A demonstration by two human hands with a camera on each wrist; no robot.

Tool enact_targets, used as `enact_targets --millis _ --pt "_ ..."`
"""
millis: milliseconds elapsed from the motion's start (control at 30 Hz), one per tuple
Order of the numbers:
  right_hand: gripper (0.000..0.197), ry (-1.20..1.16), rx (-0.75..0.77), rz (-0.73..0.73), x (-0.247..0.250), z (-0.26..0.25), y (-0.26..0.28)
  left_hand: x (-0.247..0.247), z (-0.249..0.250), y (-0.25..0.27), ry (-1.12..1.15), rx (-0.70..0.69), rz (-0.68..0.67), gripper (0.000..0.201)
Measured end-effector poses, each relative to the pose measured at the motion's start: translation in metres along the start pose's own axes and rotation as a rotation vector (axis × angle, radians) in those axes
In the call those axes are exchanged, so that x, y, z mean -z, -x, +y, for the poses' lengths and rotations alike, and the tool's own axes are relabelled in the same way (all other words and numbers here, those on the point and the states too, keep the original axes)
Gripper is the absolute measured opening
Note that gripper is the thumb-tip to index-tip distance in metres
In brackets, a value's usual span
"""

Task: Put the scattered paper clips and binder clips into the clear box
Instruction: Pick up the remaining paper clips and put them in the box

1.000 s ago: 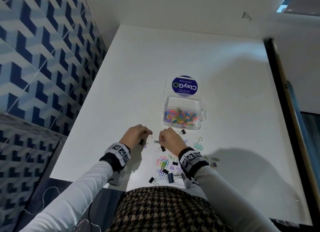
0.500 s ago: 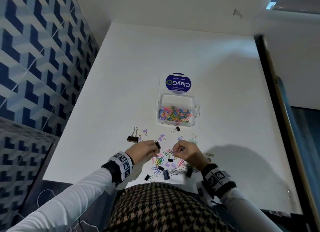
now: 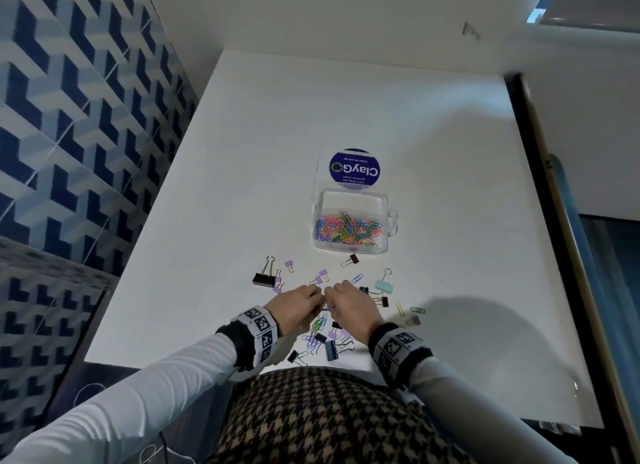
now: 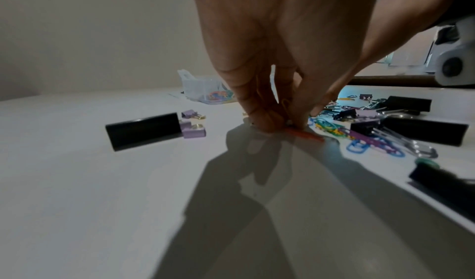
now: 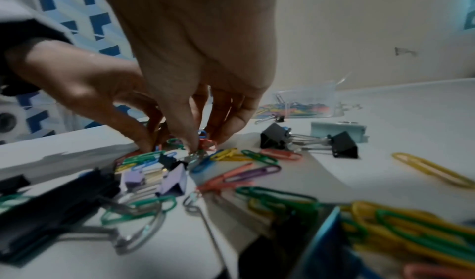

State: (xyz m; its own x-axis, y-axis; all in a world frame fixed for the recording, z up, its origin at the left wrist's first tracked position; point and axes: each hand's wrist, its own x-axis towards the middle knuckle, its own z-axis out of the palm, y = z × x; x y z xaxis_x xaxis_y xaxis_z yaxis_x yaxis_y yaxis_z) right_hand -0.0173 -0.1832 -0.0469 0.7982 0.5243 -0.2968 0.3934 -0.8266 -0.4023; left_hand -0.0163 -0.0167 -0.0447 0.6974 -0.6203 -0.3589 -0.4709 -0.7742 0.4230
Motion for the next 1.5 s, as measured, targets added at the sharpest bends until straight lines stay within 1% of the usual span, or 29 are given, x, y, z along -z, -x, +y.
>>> enact_targets --millis 100,167,233,267,333,367,433,500,567,633,667,700,767,833,867,900,967,1033,1067,1133,1200,1233,1267,1300,1333,1367,1433,1467,1500 --pt "0.010 -0.072 -0.062 -0.014 0.004 0.007 -0.001 0.003 0.000 0.000 0.026 0.006 -0.007 0.016" --pt "0.007 -0.218 -0.112 0.011 0.006 0.013 -0.002 0.009 -0.002 0.000 0.061 0.024 -0.015 0.018" --pt "0.021 -0.463 -0.194 0.040 0.008 0.022 -0.001 0.020 -0.004 -0.001 0.167 0.070 -0.005 0.018" --pt "0.025 -0.569 -0.247 0.061 0.012 0.027 0.001 0.027 -0.005 -0.002 0.228 0.103 0.034 0.017" --pt "0.016 -0.702 -0.343 0.102 0.025 0.035 0.005 0.049 -0.006 -0.010 0.338 0.185 0.141 0.013" --pt "0.015 -0.751 -0.367 0.135 0.033 0.039 0.005 0.061 -0.007 -0.016 0.394 0.215 0.212 0.013" --pt "0.022 -0.827 -0.399 0.219 0.053 0.048 0.001 0.085 -0.008 -0.034 0.496 0.247 0.332 0.013" --pt "0.020 -0.901 -0.431 0.313 0.073 0.053 -0.008 0.104 -0.011 -0.055 0.504 0.242 0.402 0.013" --pt "0.017 -0.911 -0.471 0.422 0.091 0.056 -0.022 0.112 -0.016 -0.078 0.461 0.238 0.392 0.014" --pt "0.027 -0.923 -0.494 0.516 0.100 0.062 -0.038 0.115 -0.020 -0.094 0.388 0.238 0.310 0.017" --pt "0.027 -0.931 -0.485 0.534 0.101 0.064 -0.045 0.114 -0.022 -0.100 0.337 0.228 0.260 0.020" --pt "0.022 -0.895 -0.465 0.538 0.100 0.067 -0.051 0.113 -0.023 -0.102 0.282 0.215 0.221 0.023" --pt "0.009 -0.714 -0.414 0.505 0.091 0.069 -0.054 0.110 -0.022 -0.096 0.194 0.152 0.204 0.027" --pt "0.013 -0.495 -0.316 0.428 0.079 0.063 -0.044 0.103 -0.015 -0.076 0.162 0.059 0.229 0.026" --pt "0.015 -0.392 -0.233 0.360 0.073 0.058 -0.034 0.096 -0.012 -0.063 0.160 0.024 0.218 0.024" --pt "0.015 -0.294 -0.131 0.272 0.066 0.051 -0.022 0.087 -0.007 -0.048 0.166 0.005 0.171 0.023" --pt "0.017 -0.170 0.100 0.087 0.053 0.040 0.005 0.065 -0.004 -0.020 0.198 -0.006 0.009 0.023" --pt "0.025 0.030 0.336 0.050 0.032 0.044 0.023 0.041 -0.003 0.001 0.228 0.001 -0.146 0.026" --pt "0.032 0.100 0.401 0.054 0.023 0.048 0.028 0.032 -0.002 0.007 0.195 -0.021 -0.173 0.030" --pt "0.041 0.134 0.423 0.079 0.011 0.056 0.030 0.018 -0.004 0.011 0.112 -0.066 -0.163 0.042" --pt "0.042 0.143 0.413 0.104 0.008 0.056 0.030 0.008 0.000 0.007 0.060 -0.085 -0.173 0.050" --pt "0.039 0.145 0.396 0.112 0.006 0.057 0.029 0.004 0.004 0.002 0.037 -0.080 -0.169 0.046" --pt "0.035 0.137 0.369 0.122 0.006 0.057 0.028 0.004 0.008 -0.003 0.075 -0.043 -0.162 0.035" --pt "0.029 0.119 0.330 0.116 0.006 0.058 0.026 0.006 0.011 -0.007 0.035 -0.066 -0.119 0.024" --pt "0.022 0.096 0.282 0.099 0.007 0.059 0.024 0.007 0.011 -0.011 0.038 -0.059 -0.067 0.023" --pt "0.016 0.074 0.235 0.070 0.008 0.061 0.022 0.008 0.010 -0.015 0.032 -0.078 -0.058 0.024" --pt "0.009 0.055 0.176 0.011 0.009 0.061 0.021 0.010 0.010 -0.018 -0.011 -0.085 -0.071 0.014" --pt "0.009 0.053 0.153 -0.022 0.010 0.061 0.021 0.011 0.010 -0.017 -0.006 -0.055 -0.102 0.007" --pt "0.009 0.050 0.137 -0.048 0.010 0.061 0.021 0.010 0.008 -0.017 -0.070 -0.063 -0.125 0.010"
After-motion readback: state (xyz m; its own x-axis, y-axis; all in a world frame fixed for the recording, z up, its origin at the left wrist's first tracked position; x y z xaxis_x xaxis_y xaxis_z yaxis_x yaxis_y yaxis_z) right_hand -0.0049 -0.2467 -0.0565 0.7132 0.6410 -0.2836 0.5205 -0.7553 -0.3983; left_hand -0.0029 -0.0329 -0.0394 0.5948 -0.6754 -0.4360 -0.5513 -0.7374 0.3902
